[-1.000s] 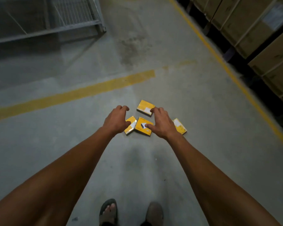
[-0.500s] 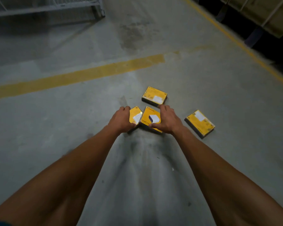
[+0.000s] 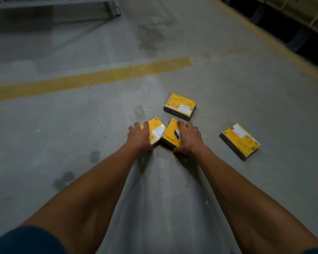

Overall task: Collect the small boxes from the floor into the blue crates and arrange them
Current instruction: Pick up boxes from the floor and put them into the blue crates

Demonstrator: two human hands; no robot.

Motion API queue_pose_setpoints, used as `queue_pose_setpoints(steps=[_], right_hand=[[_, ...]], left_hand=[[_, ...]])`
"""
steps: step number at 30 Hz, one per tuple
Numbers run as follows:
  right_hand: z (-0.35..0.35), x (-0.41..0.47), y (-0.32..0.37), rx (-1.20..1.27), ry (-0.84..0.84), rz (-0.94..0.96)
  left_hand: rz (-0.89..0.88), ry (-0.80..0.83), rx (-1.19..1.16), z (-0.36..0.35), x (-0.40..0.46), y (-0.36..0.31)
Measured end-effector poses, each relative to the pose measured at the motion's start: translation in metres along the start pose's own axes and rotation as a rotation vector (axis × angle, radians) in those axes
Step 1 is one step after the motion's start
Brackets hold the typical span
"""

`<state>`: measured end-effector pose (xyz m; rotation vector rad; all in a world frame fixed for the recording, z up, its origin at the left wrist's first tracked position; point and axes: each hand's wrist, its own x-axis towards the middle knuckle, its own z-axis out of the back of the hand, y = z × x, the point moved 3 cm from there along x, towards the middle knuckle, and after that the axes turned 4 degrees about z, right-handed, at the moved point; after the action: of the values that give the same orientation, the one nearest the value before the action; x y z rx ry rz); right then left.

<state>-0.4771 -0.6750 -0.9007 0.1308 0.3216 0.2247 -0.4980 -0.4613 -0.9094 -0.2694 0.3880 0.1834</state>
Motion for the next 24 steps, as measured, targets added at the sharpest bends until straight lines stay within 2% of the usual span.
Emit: queue_pose_setpoints(steps=[3,6,9,11,13,19,24], right_hand=[[0.012,-0.009,-0.007,0.110,-0.003,-0.054],[0.043,-0.034,-0.010,0.398,-0.036,-0.154],[0.091,-0.072,-0.008,0.780,-0.092,-0.270],[0.126,-0.102,-0.002,1.099,-0.060,-0.345],[0.168,-0.135,0.009,1.399,-0.039,-0.376],[0.319,-0.228,0.051,1.915,-0.108,-0.367],[0.455,-0.295,0.083,2.077,-0.126,-0.335]], left_hand=[[0.097,0.032,-0.104,0.011,-0.011,-0.002],[0.255,0.087,-0.336,0.038,-0.035,-0.003],[0.354,0.164,-0.796,0.082,-0.074,-0.011],[0.378,0.245,-1.128,0.119,-0.113,-0.026],[0.408,0.296,-1.341,0.160,-0.149,-0.038],[0.394,0.414,-1.659,0.297,-0.253,-0.068],[0.350,0.470,-1.760,0.432,-0.331,-0.099]])
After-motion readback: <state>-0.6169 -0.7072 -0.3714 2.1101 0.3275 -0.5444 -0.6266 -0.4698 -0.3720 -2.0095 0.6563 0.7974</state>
